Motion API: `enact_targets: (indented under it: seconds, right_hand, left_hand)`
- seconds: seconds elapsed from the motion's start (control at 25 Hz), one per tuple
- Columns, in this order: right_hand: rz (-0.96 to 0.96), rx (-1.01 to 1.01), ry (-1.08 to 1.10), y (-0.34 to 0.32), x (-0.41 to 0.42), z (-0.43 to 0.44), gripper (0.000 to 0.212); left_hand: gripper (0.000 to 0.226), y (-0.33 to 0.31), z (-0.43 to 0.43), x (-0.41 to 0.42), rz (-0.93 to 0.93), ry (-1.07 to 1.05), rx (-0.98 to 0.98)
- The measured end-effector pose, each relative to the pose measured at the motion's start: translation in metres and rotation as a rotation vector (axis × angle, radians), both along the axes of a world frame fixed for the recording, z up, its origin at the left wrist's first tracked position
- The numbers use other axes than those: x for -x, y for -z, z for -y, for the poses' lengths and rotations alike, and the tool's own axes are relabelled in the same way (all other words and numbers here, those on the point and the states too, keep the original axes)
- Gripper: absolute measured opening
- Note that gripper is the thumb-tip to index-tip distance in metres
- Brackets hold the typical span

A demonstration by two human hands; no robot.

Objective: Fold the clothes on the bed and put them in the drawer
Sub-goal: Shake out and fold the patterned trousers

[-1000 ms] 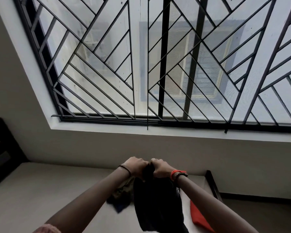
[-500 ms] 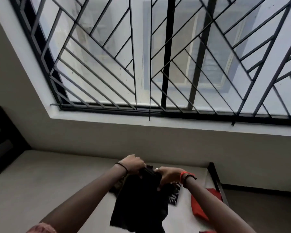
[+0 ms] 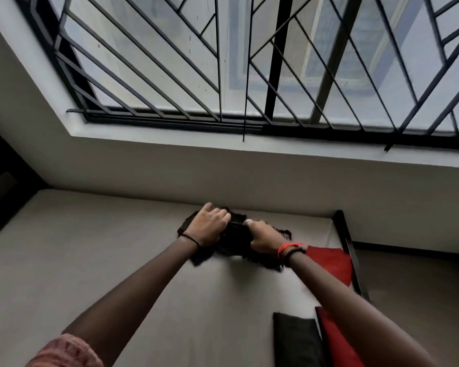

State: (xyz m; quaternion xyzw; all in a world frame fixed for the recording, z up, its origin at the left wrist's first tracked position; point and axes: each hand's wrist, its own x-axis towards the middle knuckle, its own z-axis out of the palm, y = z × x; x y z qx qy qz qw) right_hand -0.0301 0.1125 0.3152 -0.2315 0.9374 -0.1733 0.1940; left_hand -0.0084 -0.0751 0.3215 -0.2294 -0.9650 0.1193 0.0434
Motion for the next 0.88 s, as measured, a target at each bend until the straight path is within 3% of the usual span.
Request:
enact_targets:
  seconds: [0.16,0.32,0.44,0.6,0.76,0.88]
  right_hand:
    - [0.085,-0.052,0.014,0.123,-0.081,0.011,0.065]
    - [0.243,-0.166,0.027,0.249,-0.171,0.024,0.063]
    - [0.384,-0.245,0.001,0.302,-0.234,0.026,0.066]
    - [0.591,-0.254,-0.053,0.324,-0.287,0.026,0.069]
    - [0.715,-0.229,-0.088,0.31,-0.306,0.029,0.072]
    - [0.804,-0.227,-0.12,0.297,-0.306,0.029,0.078]
  left_hand:
    - [0.03,0.121,0.009,-0.058,0.191,0.077,0.0]
    - [0.038,0.243,0.011,-0.14,0.541,0.078,-0.032]
    - [0.055,0.298,0.011,-0.198,0.869,0.028,-0.04]
    - [0.056,0.313,0.002,-0.244,1.234,-0.111,-0.009]
    - [0.06,0.306,-0.004,-0.253,1.481,-0.168,0.069]
    - [0.046,0.304,-0.005,-0.25,1.625,-0.201,0.102]
